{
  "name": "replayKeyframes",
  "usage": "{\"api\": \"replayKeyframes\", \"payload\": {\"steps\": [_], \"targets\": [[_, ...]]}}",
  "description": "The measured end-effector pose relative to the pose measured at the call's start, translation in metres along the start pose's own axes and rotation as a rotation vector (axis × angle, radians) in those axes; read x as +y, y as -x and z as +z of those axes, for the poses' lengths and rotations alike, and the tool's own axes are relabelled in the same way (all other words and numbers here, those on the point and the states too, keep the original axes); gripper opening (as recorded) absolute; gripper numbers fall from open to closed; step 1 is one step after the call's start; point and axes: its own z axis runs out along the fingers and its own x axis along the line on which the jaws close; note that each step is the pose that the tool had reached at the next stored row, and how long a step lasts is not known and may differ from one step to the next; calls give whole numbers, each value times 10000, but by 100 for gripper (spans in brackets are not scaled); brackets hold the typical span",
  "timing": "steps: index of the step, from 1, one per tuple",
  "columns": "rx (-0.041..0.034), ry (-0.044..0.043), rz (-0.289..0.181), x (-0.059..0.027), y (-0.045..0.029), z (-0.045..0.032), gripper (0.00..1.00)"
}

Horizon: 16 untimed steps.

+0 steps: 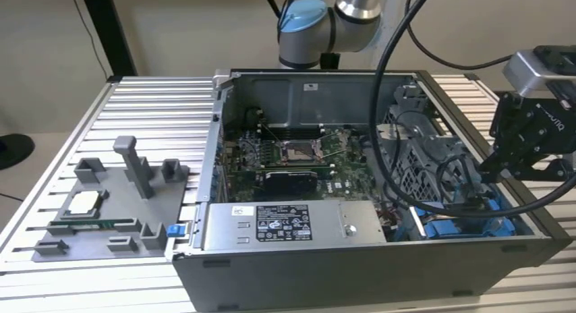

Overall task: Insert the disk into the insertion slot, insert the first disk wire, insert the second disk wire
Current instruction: 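Insert the second disk wire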

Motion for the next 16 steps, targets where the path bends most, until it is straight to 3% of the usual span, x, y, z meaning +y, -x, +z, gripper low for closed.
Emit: {"api": "replayKeyframes", "payload": {"steps": [4,7,8,16], "targets": [[-155,13,-11,-5,-15,1,100],[-182,15,-13,-7,-27,7,100],[-182,15,-13,-7,-29,10,0],[-184,22,-12,-8,-37,19,0]]}}
